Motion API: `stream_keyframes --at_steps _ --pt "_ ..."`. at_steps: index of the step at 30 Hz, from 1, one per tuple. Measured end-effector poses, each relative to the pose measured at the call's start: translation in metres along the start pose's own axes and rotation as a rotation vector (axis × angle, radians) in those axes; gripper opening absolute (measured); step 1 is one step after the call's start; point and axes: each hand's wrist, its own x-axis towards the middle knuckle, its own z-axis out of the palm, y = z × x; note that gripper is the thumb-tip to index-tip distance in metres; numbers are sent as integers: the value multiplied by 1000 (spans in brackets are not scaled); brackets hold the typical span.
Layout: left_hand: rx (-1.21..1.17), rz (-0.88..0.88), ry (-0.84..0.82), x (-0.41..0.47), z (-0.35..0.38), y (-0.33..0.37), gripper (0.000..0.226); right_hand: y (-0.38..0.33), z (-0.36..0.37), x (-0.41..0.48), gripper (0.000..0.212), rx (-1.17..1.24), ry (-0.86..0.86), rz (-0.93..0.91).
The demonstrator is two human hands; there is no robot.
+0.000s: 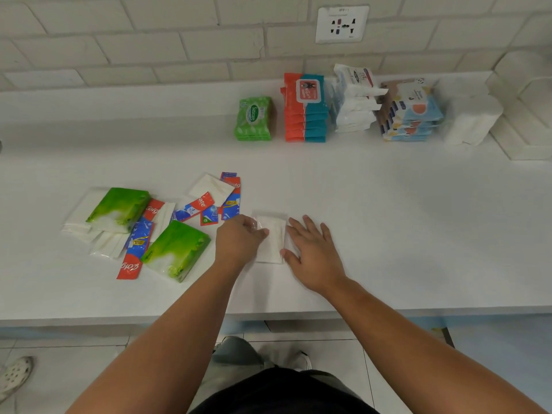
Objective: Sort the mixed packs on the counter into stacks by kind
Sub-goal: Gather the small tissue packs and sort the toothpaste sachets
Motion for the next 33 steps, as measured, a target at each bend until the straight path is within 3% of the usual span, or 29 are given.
stream_keyframes --at_steps 7,15,22,30,33 --pt "56 4 19 -4 -9 2 48 -3 1 4 55 191 72 44" --pt "73 190 59 13 -70 -22 20 -53 -1 51 39 345 239 49" --pt "95 277 61 69 -123 -50 18 -114 1 125 44 340 127 115" --pt "372 263 -150 143 -137 -63 48 -138 7 176 53 212 28 322" --pt "355 262 -201 159 -135 -60 55 -142 3 187 57 212 -30 370"
